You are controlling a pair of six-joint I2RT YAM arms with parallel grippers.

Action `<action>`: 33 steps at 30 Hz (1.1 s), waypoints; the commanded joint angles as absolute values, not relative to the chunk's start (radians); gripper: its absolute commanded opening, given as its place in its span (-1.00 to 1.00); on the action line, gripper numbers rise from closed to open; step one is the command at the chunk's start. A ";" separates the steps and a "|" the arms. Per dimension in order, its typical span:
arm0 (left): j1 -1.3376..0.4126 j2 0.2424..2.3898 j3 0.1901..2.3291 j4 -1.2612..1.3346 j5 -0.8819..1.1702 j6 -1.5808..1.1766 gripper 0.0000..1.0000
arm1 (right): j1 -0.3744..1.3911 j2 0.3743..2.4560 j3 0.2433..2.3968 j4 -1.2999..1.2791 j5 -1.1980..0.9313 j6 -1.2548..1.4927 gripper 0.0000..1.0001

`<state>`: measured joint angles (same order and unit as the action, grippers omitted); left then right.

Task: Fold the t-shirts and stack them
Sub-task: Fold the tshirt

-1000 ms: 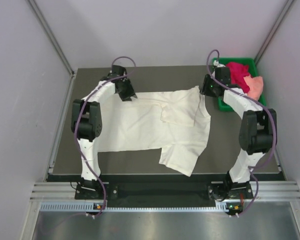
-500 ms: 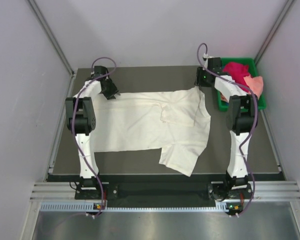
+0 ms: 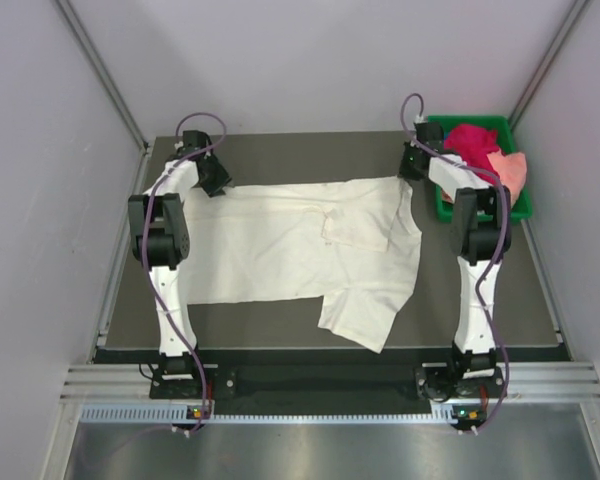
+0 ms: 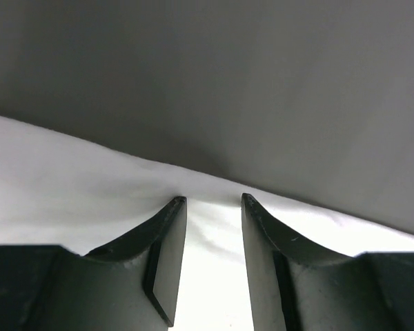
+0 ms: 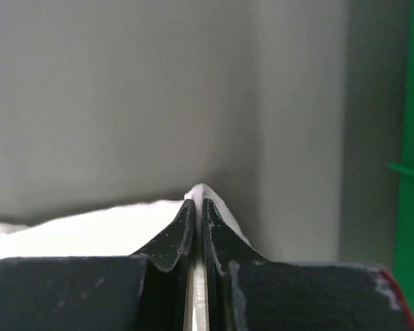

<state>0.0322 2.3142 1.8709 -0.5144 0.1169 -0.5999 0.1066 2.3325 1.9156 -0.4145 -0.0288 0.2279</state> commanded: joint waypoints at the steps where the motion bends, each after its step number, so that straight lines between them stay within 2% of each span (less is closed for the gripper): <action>1: 0.069 2.390 1.859 -0.554 -0.023 -0.574 -0.12 | 0.025 2.240 1.792 -0.214 -0.101 0.423 -1.00; 5: 0.081 2.411 1.864 -0.566 -0.040 -0.572 -0.12 | 0.008 2.165 1.687 -0.016 -0.225 0.515 -1.00; 9: 0.095 2.431 1.874 -0.566 -0.034 -0.572 -0.12 | 0.009 2.197 1.713 -0.012 -0.298 0.554 -0.98; 12: 0.098 2.442 1.887 -0.566 -0.018 -0.569 -0.12 | -0.024 2.217 1.723 -0.020 -0.291 0.574 -0.84; 18: 0.100 2.450 1.911 -0.548 0.046 -0.563 -0.10 | -0.041 2.233 1.712 0.020 -0.316 0.614 -0.86; 21: 0.100 2.450 1.927 -0.549 0.058 -0.566 -0.08 | -0.049 2.240 1.715 0.025 -0.327 0.630 -0.68; 25: 0.100 2.457 1.937 -0.555 0.055 -0.566 -0.08 | -0.054 2.243 1.721 0.026 -0.334 0.640 -0.63; 27: 0.100 2.462 1.939 -0.555 0.058 -0.566 -0.08 | -0.054 2.243 1.723 0.026 -0.336 0.641 -0.46; 28: 0.100 2.461 1.937 -0.555 0.060 -0.566 -0.08 | -0.054 2.241 1.724 0.026 -0.334 0.643 -0.46; 31: 0.100 2.464 1.944 -0.557 0.057 -0.560 -0.08 | -0.052 2.240 1.730 0.005 -0.319 0.635 -0.64; 33: 0.101 2.459 1.960 -0.572 0.070 -0.555 -0.08 | -0.052 2.220 1.736 -0.024 -0.304 0.606 -0.59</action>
<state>0.0780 2.3745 1.9640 -0.5053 0.1204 -0.5987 -0.0448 2.2581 1.6886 -0.0319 -0.3187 0.6327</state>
